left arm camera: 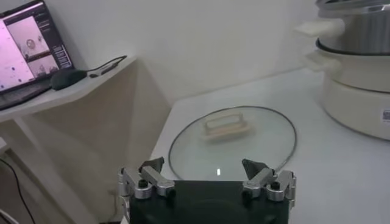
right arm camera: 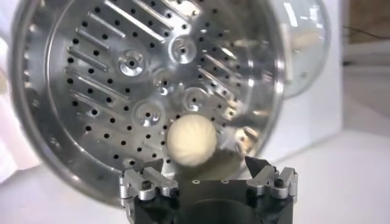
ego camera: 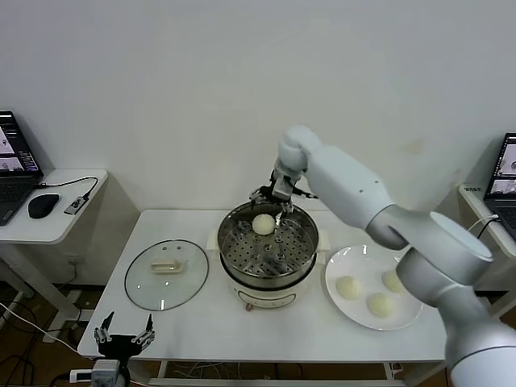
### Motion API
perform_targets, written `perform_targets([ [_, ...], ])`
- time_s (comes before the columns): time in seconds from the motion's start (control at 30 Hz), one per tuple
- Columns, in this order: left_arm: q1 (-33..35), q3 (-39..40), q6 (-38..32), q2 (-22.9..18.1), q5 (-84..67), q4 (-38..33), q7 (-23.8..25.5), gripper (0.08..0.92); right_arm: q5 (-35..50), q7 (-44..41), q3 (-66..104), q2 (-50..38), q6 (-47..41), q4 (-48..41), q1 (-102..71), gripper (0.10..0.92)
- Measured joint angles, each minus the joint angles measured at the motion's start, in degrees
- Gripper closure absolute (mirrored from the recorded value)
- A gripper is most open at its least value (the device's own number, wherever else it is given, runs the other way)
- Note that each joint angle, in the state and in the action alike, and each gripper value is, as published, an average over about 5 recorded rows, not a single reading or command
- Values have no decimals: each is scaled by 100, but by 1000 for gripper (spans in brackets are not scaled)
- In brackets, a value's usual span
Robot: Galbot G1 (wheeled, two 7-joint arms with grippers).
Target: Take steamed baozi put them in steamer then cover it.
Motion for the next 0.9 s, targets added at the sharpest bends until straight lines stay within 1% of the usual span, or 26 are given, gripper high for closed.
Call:
perform_targets([
  [0.2,18,33,65,46,-51,-100,65,177,1087,-51,-383,-883,-1524,685,438,203],
  [0.4,36,94,139,78,-97,-225,135,177,1724,-190,-553,-1858,-3197,1419,560,203],
  [0.5,40,124,180,91,-118,-286,175,177,1864,-285,-549,-2353,-3920,1785,473,203],
  [0.6,54,156,232,107,-168,-347,210,177,1904,-373,-456,-2800,-4460,2120,268,203],
  [0.77,81,182,301,90,-218,-417,230,177,1815,-467,-104,-3385,-5053,2579,-299,203],
  [0.9,128,186,317,89,-211,-421,231,177,1687,-522,211,-3652,-5348,2835,-863,203],
])
